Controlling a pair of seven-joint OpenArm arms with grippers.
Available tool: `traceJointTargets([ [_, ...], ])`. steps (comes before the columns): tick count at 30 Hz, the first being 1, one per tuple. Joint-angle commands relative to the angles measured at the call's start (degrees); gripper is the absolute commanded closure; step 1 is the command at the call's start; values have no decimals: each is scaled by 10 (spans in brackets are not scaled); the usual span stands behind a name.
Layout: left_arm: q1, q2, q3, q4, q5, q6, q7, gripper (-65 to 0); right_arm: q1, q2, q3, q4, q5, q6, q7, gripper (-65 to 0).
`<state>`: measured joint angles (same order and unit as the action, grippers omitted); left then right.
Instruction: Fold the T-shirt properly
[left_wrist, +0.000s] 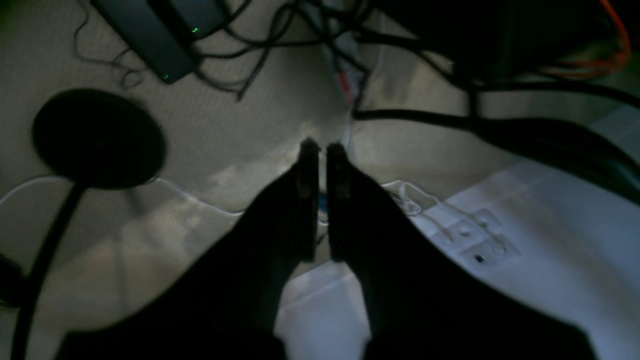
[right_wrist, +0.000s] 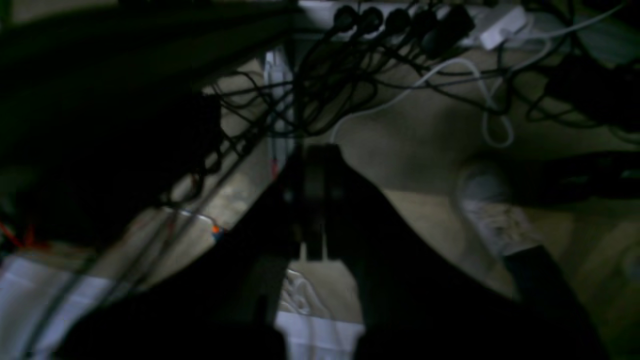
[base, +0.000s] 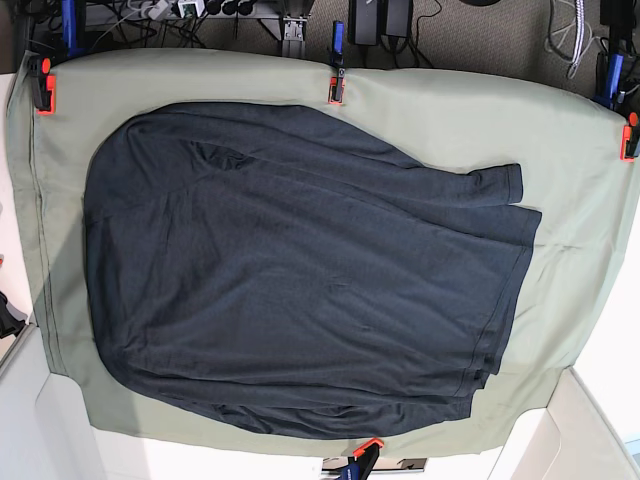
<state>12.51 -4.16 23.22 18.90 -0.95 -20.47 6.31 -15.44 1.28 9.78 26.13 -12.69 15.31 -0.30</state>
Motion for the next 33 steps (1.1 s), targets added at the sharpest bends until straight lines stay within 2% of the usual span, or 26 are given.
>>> traceJointTargets([
  [1, 18, -2, 0, 20, -1, -27, -1, -29, -21, 7, -14, 21, 3, 20, 5, 0],
  [3, 47, -9, 0, 66, -1, -56, -1, -30, -57, 10, -40, 66, 3, 35, 5, 0],
  [4, 63, -12, 0, 94, -1, -59, 0, -30, -76, 12, -49, 90, 3, 35, 5, 0],
  [6, 97, -22, 0, 151, -2, -59, 4, -30, -116, 15, -66, 144, 14, 36, 5, 0],
  [12, 209, -58, -13, 343, -23, -41, 14, -32, -223, 32, -78, 311, 119, 36, 5, 0],
  [16, 282, -65, -77, 468, -22, -38, 19, -113, -288, 51, -78, 432, 160, 36, 5, 0],
  [18, 315, -65, -119, 528, -22, -57, 19, -139, -321, 61, -78, 496, 173, 35, 4, 0],
  [22, 366, -65, -201, 636, -24, -143, 19, -139, -382, 83, -77, 629, 194, 35, -14, 0],
  [25, 401, -65, -261, 712, -60, -187, 19, -139, -416, 97, -70, 724, 194, 35, -34, 0],
  [28, 429, -65, -313, 777, -103, -195, 19, -139, -436, 106, -51, 807, 220, 35, -58, 0],
  [31, 447, -70, -358, 834, -139, -195, 26, -139, -438, 106, -15, 876, 276, 31, -103, 0],
  [33, 453, -81, -381, 863, -172, -195, 38, -139, -435, 106, 17, 915, 320, 24, -113, 0],
])
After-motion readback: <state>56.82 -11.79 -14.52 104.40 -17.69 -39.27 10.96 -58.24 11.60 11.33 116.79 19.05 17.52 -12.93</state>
